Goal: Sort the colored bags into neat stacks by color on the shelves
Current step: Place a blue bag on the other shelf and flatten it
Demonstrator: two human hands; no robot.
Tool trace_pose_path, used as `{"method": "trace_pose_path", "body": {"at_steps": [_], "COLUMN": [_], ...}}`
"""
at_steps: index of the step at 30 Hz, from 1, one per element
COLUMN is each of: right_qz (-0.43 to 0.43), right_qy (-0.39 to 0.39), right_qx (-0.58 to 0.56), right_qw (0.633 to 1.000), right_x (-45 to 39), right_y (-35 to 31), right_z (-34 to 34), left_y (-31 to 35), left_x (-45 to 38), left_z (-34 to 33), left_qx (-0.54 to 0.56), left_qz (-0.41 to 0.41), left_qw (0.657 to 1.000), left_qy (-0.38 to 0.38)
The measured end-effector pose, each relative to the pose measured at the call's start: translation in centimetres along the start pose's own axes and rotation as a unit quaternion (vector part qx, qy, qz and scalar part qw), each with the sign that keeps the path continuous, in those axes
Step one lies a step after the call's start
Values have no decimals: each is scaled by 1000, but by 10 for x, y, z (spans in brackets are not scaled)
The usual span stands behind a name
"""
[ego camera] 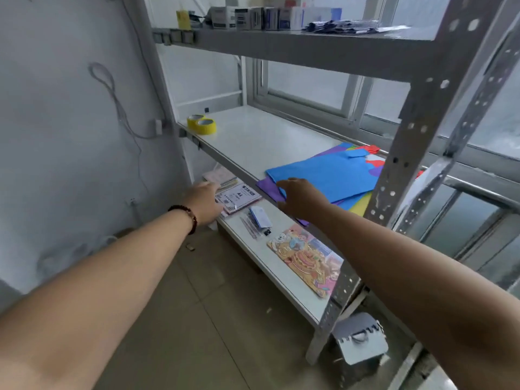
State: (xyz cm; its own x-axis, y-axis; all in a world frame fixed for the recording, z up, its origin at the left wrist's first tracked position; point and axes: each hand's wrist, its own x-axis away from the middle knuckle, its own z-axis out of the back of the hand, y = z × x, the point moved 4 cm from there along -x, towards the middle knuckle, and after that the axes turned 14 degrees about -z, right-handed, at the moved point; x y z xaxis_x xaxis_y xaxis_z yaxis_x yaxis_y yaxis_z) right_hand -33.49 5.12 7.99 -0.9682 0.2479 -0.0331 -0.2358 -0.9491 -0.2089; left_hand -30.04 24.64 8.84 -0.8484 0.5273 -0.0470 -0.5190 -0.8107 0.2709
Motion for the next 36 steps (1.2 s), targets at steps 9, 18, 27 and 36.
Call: {"method": "trace_pose_path", "body": {"at_steps": [9,18,27,36], "right_qz": [-115,-305,-550,-695], "right_qy": [-17,-17,-48,-25], "right_qx": [-6,-10,-31,-117], "right_qw": [993,952,833,709], "right_x": [-123,-183,-176,-155], "right_y": [51,122,148,149], "right_z": [-17,-45,-82,-102], "left_y": [-6,-5,-8,5], "left_x": [-170,-320,-408,-426], "left_z": [-29,-93,-141,-162], "left_qx": [26,56,87,220], "left_qz": [-60,-176,-200,-129], "left_qw": [996,971,949,909], "left_qy": [-54,-151,-229,-329]}}
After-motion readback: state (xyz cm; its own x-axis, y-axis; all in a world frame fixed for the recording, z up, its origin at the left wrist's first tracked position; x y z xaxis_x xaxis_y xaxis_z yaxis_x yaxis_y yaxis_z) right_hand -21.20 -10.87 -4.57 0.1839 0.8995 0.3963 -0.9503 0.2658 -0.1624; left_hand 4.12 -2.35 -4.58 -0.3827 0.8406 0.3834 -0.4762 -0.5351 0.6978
